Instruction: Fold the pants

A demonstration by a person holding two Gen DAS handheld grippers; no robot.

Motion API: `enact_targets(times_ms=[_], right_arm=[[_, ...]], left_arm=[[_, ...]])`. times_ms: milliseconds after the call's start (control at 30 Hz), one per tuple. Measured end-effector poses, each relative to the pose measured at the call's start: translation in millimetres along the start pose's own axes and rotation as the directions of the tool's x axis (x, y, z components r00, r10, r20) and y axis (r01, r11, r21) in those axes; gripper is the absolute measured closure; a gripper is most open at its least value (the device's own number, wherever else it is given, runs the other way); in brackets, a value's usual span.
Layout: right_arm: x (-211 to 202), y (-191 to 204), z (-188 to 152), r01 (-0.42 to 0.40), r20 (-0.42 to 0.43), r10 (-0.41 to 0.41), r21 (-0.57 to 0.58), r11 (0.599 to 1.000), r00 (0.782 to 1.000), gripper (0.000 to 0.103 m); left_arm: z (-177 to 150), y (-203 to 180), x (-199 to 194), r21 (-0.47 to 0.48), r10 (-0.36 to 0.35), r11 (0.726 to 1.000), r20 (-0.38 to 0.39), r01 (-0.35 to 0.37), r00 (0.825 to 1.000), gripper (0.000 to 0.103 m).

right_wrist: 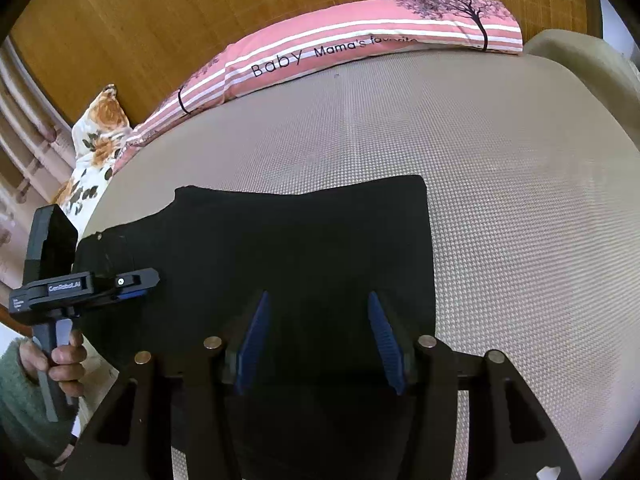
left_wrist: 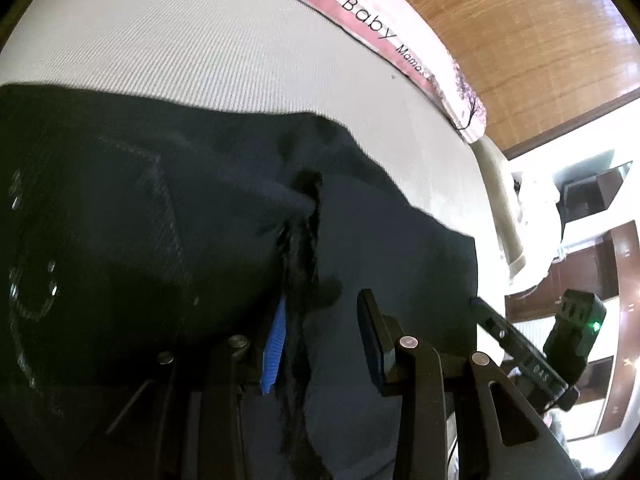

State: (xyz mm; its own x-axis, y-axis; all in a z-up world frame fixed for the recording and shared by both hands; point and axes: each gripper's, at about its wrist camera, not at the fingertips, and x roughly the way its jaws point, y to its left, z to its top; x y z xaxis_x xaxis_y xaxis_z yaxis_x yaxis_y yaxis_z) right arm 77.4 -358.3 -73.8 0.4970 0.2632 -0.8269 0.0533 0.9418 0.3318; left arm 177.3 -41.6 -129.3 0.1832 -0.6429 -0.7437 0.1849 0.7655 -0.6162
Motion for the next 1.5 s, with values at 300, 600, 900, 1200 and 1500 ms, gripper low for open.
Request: enact_targets(times_ms=[300,600,900,1200,1500], right_arm=[[-3.7,-1.6,-3.8,0.004,-0.01,-0.003,0.01,1.0,1.0,0.054],[-4.8,-2.9,0.2,-0.003,-0.011,0.004,0.026,1.0,1.0,0.054],[2.6,-5.1,-6.1,0.016,-0.028,-0.016,0.01,1.0,0.999,0.054],[4.7,-1.1,-9.2,0.029,-0.033,-0.029,0.003,1.0,0.999,0.051],[-2.4,9.3,-14.7,0.022,-0.033,-0.022,-0.007,1.0,0.999,0.05]], left_arm=[[19.2,-9.3,16.2,-0.01,0.003,1.0,0.018,-0.002,1.0,0.094],[46.2,-60.6,-21.4,0.14,-0.026,0.99,0.107,0.011,0.994,0.096],[47.0,-25.5,20.4,0.089,0.095,0.991,0.024,-0.097,0.995,0.095],[44.4,-38.1,13.6,0.128,0.15,0.979,0.061,-0.157,0.987,0.093],[23.8,-48.3,-2.5,0.223,0.264,0.931,0.136,-0.289,0.955,0.082]])
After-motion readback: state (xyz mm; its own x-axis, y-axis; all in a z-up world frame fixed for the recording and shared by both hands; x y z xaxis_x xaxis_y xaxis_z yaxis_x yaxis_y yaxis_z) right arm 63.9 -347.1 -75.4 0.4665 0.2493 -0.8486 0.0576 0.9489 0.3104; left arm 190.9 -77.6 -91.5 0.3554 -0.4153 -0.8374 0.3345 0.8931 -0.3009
